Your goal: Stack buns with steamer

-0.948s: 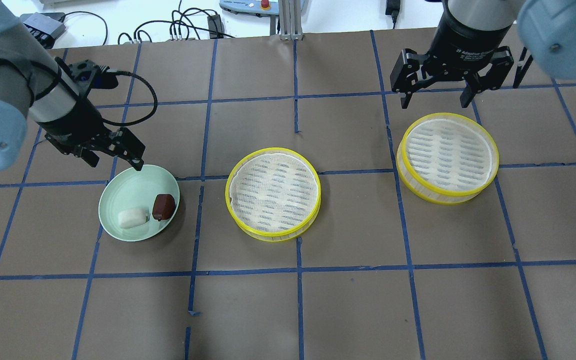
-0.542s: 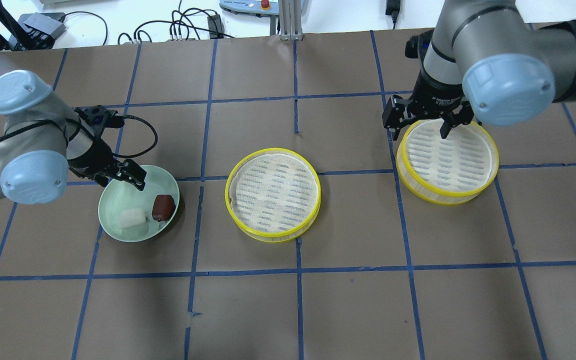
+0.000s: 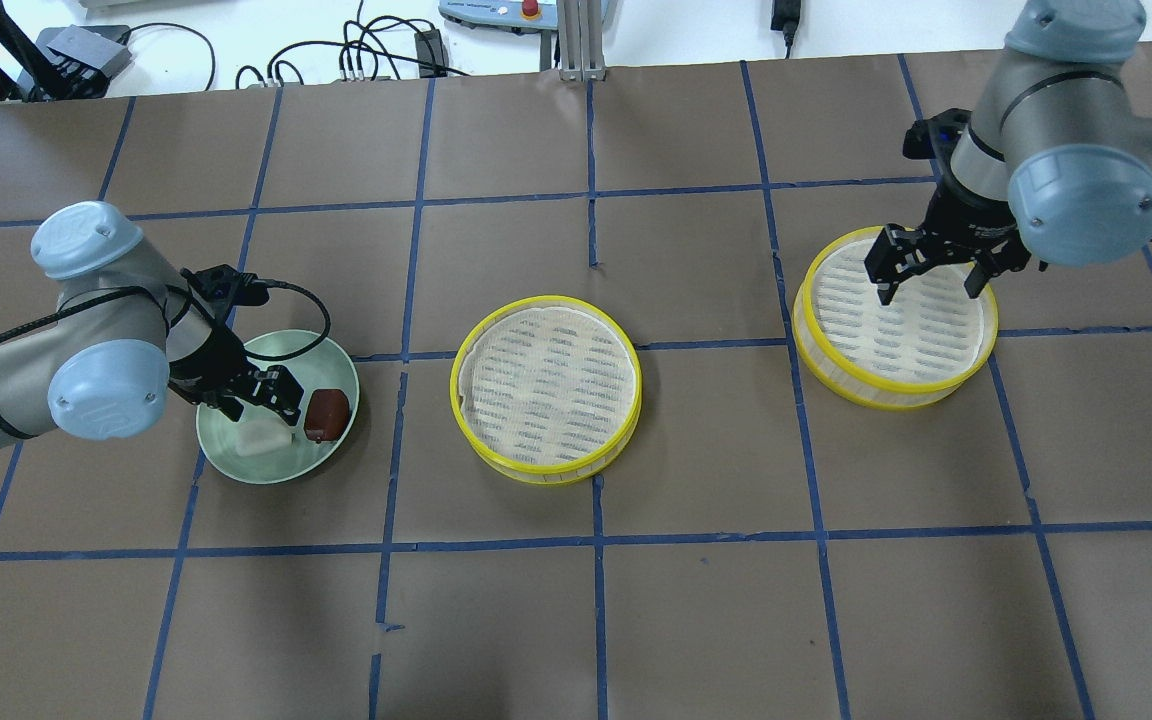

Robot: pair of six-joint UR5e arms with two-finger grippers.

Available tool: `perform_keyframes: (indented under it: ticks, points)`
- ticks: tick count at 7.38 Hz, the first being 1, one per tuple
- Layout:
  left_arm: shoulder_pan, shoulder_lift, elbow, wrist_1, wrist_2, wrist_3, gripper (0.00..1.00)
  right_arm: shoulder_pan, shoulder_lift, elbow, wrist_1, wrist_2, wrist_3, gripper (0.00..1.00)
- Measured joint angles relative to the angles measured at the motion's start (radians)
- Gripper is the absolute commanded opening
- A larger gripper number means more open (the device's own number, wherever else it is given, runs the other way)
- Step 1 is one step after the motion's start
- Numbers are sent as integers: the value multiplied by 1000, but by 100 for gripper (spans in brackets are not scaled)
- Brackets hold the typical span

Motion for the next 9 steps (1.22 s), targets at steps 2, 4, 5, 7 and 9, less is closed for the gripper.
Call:
perform_keyframes:
  ticks: [2,4,5,7,9]
  points:
    - [5,4,-7,-1,68,-47,2,-100,83,0,-96,-30,-77,67]
    - [-2,28,4,-4,82,-123,4,-132,135,0,-152,-15,-90,52]
    - [-14,51,28,-27,82,-164,6,-135,148,0,-160,6,-91,49]
    - [-86,89,181,-201,75,-267,6,-136,173,0,-181,22,-92,11]
    - [-236,86,352,-383,6,-511,6,-136,178,-3,-179,24,-93,5]
